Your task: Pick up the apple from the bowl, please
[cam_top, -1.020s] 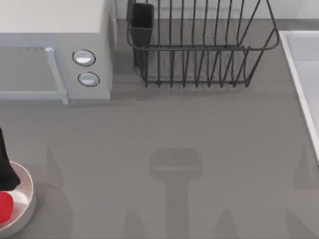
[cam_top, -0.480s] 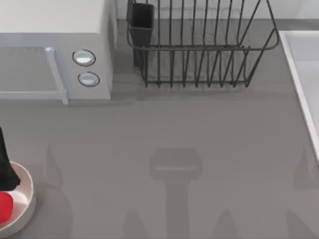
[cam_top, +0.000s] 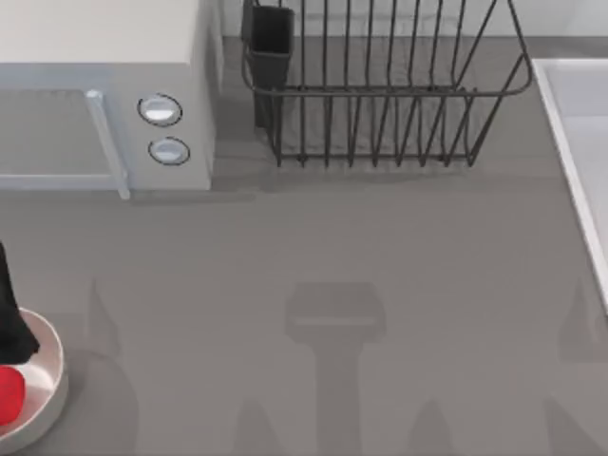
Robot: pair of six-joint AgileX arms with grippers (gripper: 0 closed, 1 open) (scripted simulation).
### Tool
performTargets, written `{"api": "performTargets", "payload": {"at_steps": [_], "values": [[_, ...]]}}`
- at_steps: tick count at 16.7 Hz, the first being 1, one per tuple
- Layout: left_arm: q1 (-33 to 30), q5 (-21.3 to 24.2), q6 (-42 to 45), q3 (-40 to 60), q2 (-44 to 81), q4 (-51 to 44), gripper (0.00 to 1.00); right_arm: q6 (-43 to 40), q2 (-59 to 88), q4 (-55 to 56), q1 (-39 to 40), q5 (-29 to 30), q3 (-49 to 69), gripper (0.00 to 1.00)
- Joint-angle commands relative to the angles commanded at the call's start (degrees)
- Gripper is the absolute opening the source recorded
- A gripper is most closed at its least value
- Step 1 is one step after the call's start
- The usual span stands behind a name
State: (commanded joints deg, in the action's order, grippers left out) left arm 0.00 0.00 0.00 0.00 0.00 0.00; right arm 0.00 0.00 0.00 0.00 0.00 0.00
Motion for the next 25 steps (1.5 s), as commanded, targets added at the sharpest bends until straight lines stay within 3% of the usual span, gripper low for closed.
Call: {"api": "performTargets", "payload": {"at_steps": [5, 8, 20, 25], "values": [[0.0, 0.0, 0.0, 0.7, 0.7, -0.7, 1.00, 0.0, 0.0, 0.0, 0.0, 0.0, 0.0, 1.00], [0.3, 0.0, 0.4, 5.3, 6.3, -6.1, 1.00, 0.0, 0.0, 0.0, 0.0, 0.0, 0.0, 1.00], [2.0, 0.0, 2.8, 40.4, 62.8, -49.7, 1.00, 0.0, 0.0, 0.0, 0.0, 0.0, 0.0, 1.00], [2.5, 0.0, 3.4, 49.5, 76.8, -61.1, 1.00, 0.0, 0.0, 0.0, 0.0, 0.0, 0.0, 1.00]]}}
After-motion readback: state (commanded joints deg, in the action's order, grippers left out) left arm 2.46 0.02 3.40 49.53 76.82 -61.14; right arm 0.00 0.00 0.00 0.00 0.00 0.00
